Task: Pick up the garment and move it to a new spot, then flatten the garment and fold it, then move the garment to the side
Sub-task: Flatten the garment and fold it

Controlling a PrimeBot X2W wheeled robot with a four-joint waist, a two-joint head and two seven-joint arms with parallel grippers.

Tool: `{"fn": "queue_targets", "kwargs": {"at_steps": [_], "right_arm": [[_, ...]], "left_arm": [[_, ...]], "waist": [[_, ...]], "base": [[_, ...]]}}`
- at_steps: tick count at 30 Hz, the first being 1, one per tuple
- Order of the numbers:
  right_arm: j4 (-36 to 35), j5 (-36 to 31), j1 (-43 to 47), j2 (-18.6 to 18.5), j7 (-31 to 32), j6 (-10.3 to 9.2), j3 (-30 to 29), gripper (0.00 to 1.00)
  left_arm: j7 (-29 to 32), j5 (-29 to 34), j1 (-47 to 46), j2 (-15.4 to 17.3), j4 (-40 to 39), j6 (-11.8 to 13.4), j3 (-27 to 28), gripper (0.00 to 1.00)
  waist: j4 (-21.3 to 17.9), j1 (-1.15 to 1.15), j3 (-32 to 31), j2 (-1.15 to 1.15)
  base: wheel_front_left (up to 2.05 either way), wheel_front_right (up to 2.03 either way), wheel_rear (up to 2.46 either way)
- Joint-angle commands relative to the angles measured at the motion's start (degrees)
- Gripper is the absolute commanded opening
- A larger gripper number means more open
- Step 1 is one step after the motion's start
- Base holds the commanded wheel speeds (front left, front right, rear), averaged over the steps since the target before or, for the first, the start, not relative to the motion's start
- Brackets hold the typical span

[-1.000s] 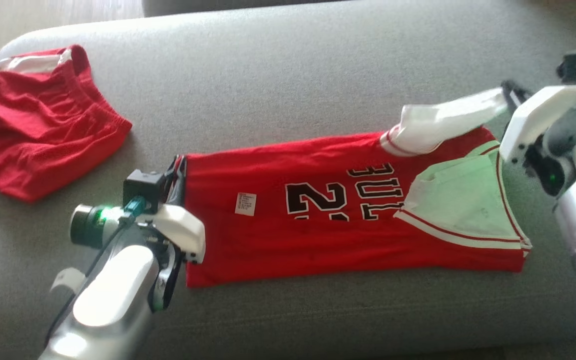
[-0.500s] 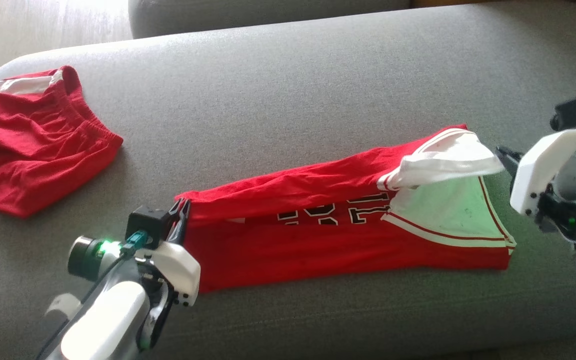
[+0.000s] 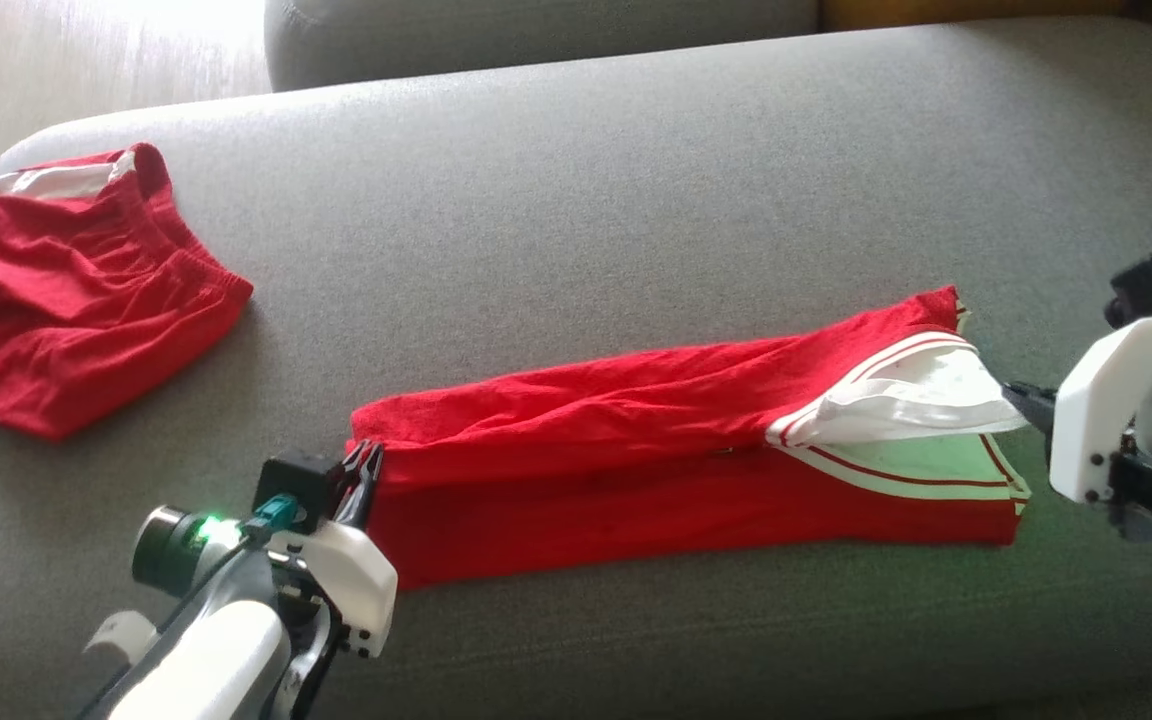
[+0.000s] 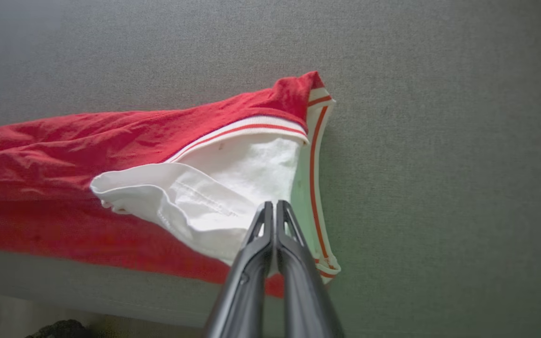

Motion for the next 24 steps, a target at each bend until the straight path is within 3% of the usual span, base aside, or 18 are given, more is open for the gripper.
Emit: {"fn": "queue_targets", "kwargs": {"at_steps": [1, 8, 9, 10, 11, 15, 18, 24], "right_arm": [[-3.11, -0.73, -0.68, -1.76, 0.54, -0.02, -0.37, 0.0], [-6.96, -3.65, 1.31, 0.11, 2.99, -0.02, -3.11, 0.0], [-6.91, -3.74, 1.57, 0.58, 3.52, -0.02, -3.87, 1.0], [-6.87, -3.77, 2.03, 0.89, 4.77, -0.02, -4.25, 1.0], [-7.3, -3.64, 2.68, 0.8, 6.46, -0.02, -3.88, 1.0], [-10.83, -5.84, 3.84, -0.31, 8.18, -0.02, -5.72, 1.0], [-13.9, -9.46, 3.17, 1.3, 3.72, -0.02, -7.89, 1.0], [-18.67, -16.48, 2.59, 8.48, -10.62, -0.02, -10.94, 1.0]], "left_arm": [[0.39, 0.11, -2.24, 2.21, -1.94, 0.07, 2.09, 0.0], [2.79, 0.58, -3.43, 2.84, -3.58, -0.3, 0.91, 0.0], [3.27, 0.34, -3.37, 2.7, -3.48, -0.42, 0.75, 0.0], [3.82, -0.05, -3.25, 2.52, -3.36, -0.36, 0.77, 0.17], [4.35, -0.25, -3.13, 2.44, -3.22, -0.1, 0.77, 1.0], [4.5, -1.05, -2.49, 2.56, -3.69, 0.56, 1.29, 1.0], [2.77, -2.47, -1.5, 2.39, -5.12, 2.33, 3.39, 1.0], [-5.59, -4.58, 0.62, 0.85, -10.48, 7.5, 9.46, 1.0]], "waist": [[0.2, 0.0, 0.34, 0.0], [0.82, 0.0, 2.26, 0.0], [0.9, 0.0, 2.37, 0.0], [0.98, 0.0, 2.43, 0.0], [1.07, 0.0, 2.4, 0.0], [1.37, 0.0, 2.18, 0.0], [1.51, 0.0, 1.25, 0.0], [1.67, 0.0, 0.36, 0.0]], "base": [[0.0, 0.0, 0.0], [0.0, 0.0, 0.0], [0.0, 0.0, 0.0], [0.0, 0.0, 0.0], [0.0, 0.0, 0.0], [0.0, 0.0, 0.0], [0.0, 0.0, 0.0], [0.0, 0.0, 0.0]]}}
